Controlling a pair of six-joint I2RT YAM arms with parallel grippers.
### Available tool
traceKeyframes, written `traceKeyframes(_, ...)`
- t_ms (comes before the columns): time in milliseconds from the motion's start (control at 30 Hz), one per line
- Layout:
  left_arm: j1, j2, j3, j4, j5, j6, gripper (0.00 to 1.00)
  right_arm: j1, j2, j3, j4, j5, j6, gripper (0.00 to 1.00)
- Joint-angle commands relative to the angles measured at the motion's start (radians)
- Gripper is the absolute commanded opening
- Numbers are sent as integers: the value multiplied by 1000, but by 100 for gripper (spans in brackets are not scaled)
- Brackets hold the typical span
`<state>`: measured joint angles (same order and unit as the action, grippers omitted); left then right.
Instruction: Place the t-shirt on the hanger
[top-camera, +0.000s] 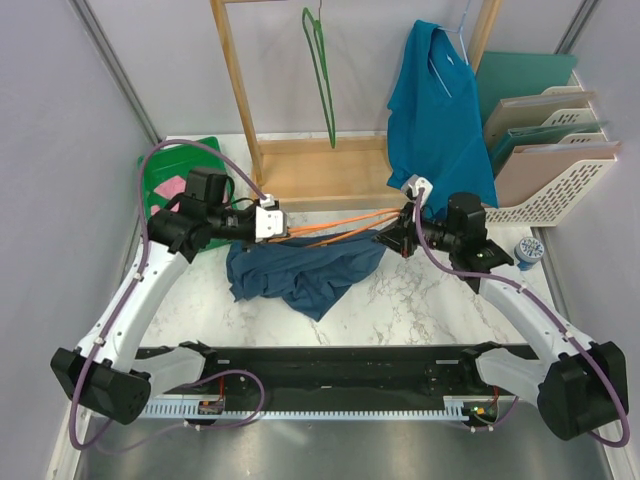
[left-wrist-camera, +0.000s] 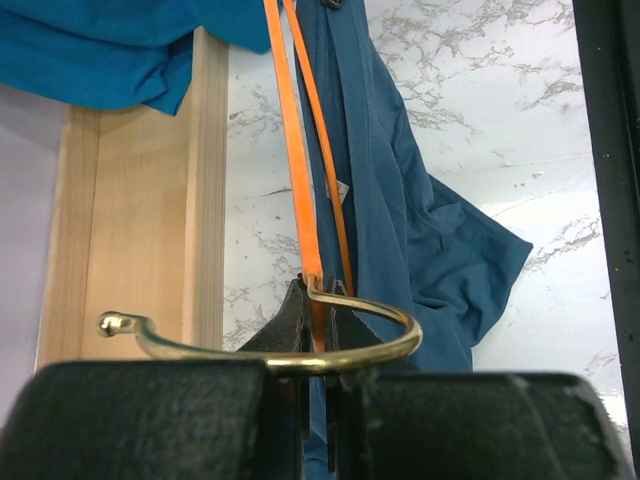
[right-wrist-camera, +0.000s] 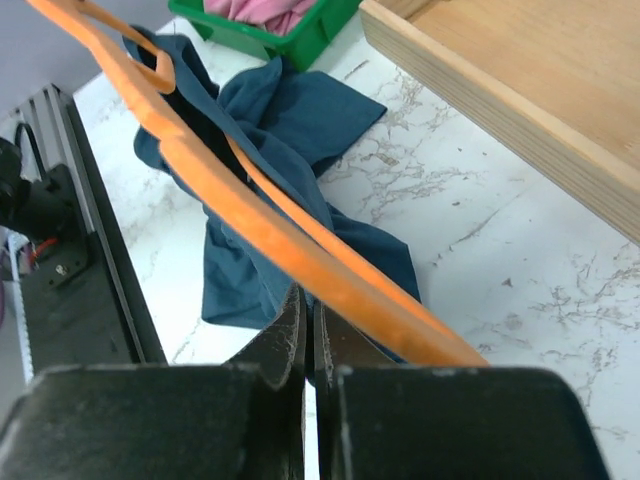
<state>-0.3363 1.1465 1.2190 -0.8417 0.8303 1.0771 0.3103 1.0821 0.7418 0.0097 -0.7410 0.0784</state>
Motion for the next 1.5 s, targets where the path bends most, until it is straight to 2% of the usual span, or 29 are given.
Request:
traceKeyframes(0,-2,65,-53,-215,-441,-38,2,-57,16,10,-6,25,-185,0)
traceKeyframes(100,-45,110,-78,-186,-454,-72,2,-57,35,4,-83,-7,-297,1)
traceKeyframes(133,-56,142,-96,-181,-464,-77,2,-57,36,7,-114,-11,-363,5)
traceKeyframes(233,-67,185,-119,-151,-481,-78,2,-57,16,10,-206,11,-425,27)
traceKeyframes(267,-69,194,-122,-142,-487,-77,2,-57,4,10,-253,17,-462,37)
traceKeyframes(333,-70,223,-119,-125,-488,-80,2,-59,-37,10,-312,38,-511,46)
traceKeyframes(433,-75,246,-102,-122,-482,-77,2,-62,-109,18,-424,43,-604,50)
traceKeyframes(467,-78,254,-96,-123,-467,-75,2,-63,-144,13,-441,32,-650,60)
traceKeyframes(500,-79,251,-89,-123,-456,-66,2,-62,-154,7,-426,22,-655,66)
traceKeyframes(567,-98,237,-84,-128,-430,-54,2,-60,-139,-22,-293,-53,-631,74)
traceKeyframes(633,-116,233,-84,-138,-428,-49,2,-40,-84,-21,-147,-101,-609,74)
traceKeyframes(733,-130,225,-59,-166,-384,-51,2,50,71,16,-38,-119,-594,73)
traceKeyframes(833,-135,211,-46,-180,-356,-43,2,137,174,-40,253,-115,-608,74)
traceKeyframes(967,-139,206,-42,-200,-347,-26,2,240,339,-45,430,-103,-647,76)
traceKeyframes(1067,-139,196,-46,-206,-339,-16,2,291,441,2,496,-89,-660,72)
traceKeyframes(1267,-139,180,-27,-217,-321,-17,2,354,567,103,441,-80,-712,56)
traceKeyframes(1300,-139,174,-23,-217,-316,-22,2,360,578,113,438,-83,-710,51)
traceKeyframes(1333,-141,170,-19,-214,-310,-32,2,371,591,132,426,-83,-710,24)
traceKeyframes(1367,-141,162,-6,-208,-312,-78,5,377,599,145,412,-77,-709,9)
traceKeyframes(1400,-141,157,2,-197,-312,-107,10,377,605,157,400,-72,-701,0)
traceKeyframes(1433,-132,148,8,-189,-309,-143,18,375,604,160,395,-67,-697,0)
traceKeyframes(1467,-118,113,7,-188,-294,-185,36,378,599,154,395,-64,-703,0)
